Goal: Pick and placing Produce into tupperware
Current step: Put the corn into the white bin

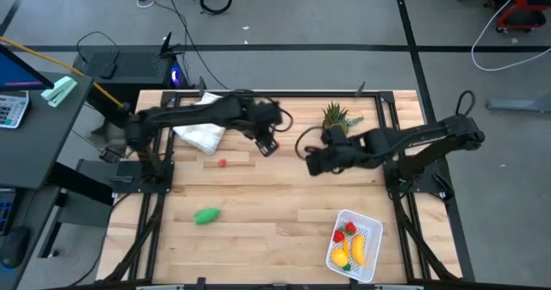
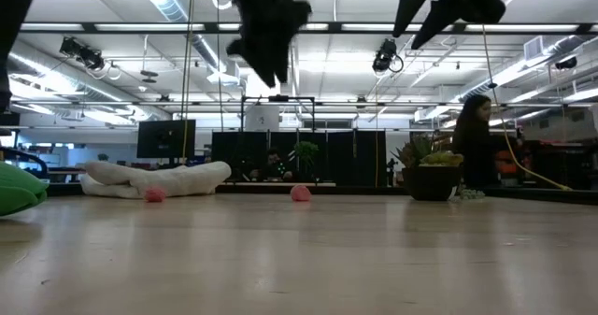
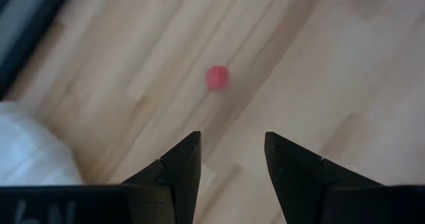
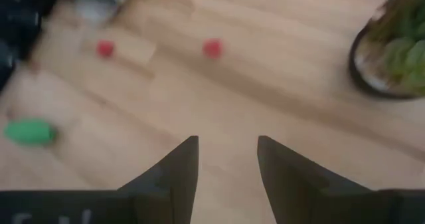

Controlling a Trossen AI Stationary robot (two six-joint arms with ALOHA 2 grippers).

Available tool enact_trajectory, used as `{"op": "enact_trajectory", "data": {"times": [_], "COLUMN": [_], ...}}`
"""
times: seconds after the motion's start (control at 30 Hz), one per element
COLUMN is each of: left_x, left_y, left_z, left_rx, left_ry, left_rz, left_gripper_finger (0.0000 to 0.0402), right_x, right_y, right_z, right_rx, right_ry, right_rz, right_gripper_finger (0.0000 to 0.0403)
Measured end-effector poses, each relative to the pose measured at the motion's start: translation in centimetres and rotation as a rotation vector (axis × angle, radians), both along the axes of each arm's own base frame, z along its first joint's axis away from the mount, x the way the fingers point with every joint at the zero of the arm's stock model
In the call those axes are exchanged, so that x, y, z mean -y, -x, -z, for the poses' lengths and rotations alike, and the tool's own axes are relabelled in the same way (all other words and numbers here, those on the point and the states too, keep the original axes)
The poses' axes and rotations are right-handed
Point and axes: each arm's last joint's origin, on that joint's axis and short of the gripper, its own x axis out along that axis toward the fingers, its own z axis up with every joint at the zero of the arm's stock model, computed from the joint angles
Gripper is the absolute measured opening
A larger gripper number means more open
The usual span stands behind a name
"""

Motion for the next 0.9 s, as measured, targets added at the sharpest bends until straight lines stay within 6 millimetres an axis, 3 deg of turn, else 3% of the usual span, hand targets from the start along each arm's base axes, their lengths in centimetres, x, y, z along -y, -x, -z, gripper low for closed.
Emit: {"op": "enact_trajectory", "data": {"times": [0.23,0.37,0.47,0.9], "left_x": [-1.9,-2.6,-3.0,-5.6], "left_y": [-4.6,-5.5,-5.4,-5.2], "left_z": [8.2,11.1,12.0,11.8], "left_rx": [-0.078,-0.103,-0.142,-0.107], "left_ry": [0.087,0.131,0.148,0.097], "left_rz": [0.064,0.061,0.033,0.009], "left_gripper_finger": [0.0172,0.0172,0.0172,0.0172], "right_x": [1.4,1.6,1.6,1.9], "right_y": [0.5,0.6,0.6,0.7], "right_z": [-0.7,-0.8,-0.8,-0.7], "right_rx": [0.015,-0.003,-0.011,-0.030], "right_ry": [0.047,0.067,0.072,0.094], "right_rz": [0.027,0.004,-0.006,-0.010], "right_gripper_finger": [0.0163,0.0163,0.0163,0.0163]}}
